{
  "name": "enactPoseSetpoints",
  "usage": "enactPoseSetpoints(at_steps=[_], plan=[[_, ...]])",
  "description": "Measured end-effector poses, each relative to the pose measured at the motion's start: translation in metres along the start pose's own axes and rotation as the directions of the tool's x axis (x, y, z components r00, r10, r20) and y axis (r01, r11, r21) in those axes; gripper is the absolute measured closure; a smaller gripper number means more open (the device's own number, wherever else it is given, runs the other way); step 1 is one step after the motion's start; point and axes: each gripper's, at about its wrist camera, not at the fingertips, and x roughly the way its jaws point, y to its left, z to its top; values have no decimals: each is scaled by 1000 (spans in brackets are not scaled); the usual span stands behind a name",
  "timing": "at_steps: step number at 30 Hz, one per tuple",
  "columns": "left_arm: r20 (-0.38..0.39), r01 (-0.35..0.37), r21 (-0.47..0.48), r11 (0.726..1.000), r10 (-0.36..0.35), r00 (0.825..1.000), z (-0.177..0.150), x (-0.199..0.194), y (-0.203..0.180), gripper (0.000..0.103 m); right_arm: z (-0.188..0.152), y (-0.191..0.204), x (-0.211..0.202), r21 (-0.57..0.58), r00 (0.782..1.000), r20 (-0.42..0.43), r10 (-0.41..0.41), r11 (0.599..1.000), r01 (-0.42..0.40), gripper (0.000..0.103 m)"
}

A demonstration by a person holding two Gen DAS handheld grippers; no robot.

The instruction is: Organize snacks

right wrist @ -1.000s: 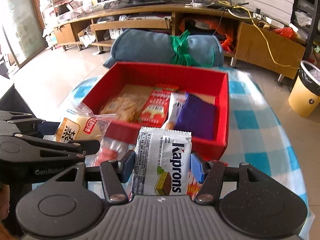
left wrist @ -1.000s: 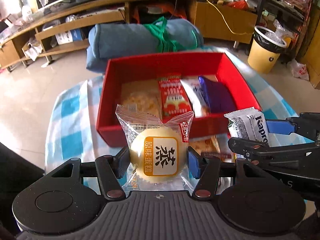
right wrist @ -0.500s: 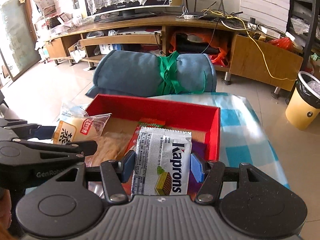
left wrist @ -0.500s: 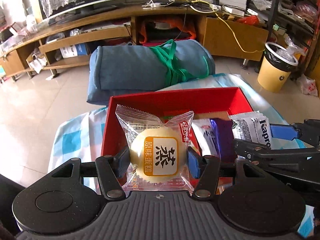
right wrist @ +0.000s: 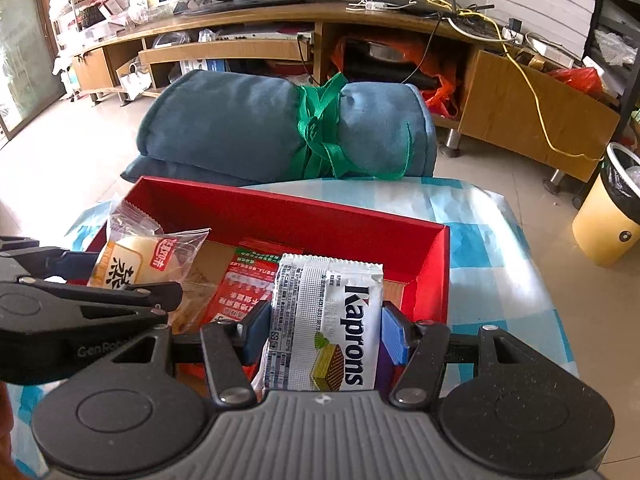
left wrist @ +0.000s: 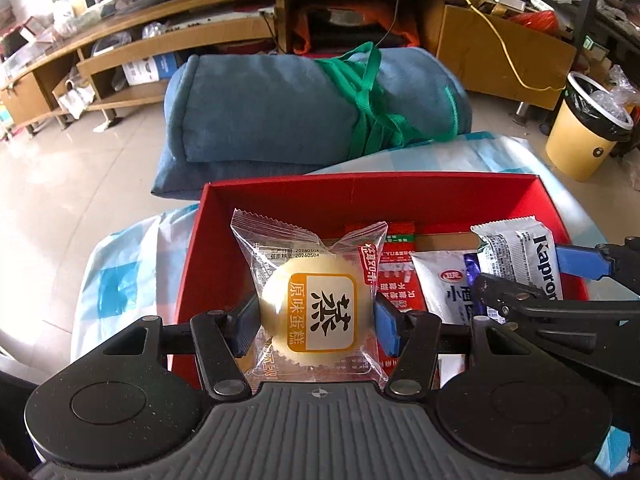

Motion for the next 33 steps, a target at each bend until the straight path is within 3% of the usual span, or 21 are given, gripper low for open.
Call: enactPoseSetpoints(at_steps=[14,21,33], plan=[[-34,-54,40,998,55,998,-8,20,-7,38,-8,3,30,-19,997,-72,4,1000,-5,50],[-72,-48,14,999,48,996,-14,27,2,24,-13,5,31,-49,995,-95,4,999,-8,49],[-85,-75,42,996,78,993,-33,21,5,17,-24,17,26,-104,992,-123,5,994,-18,44]])
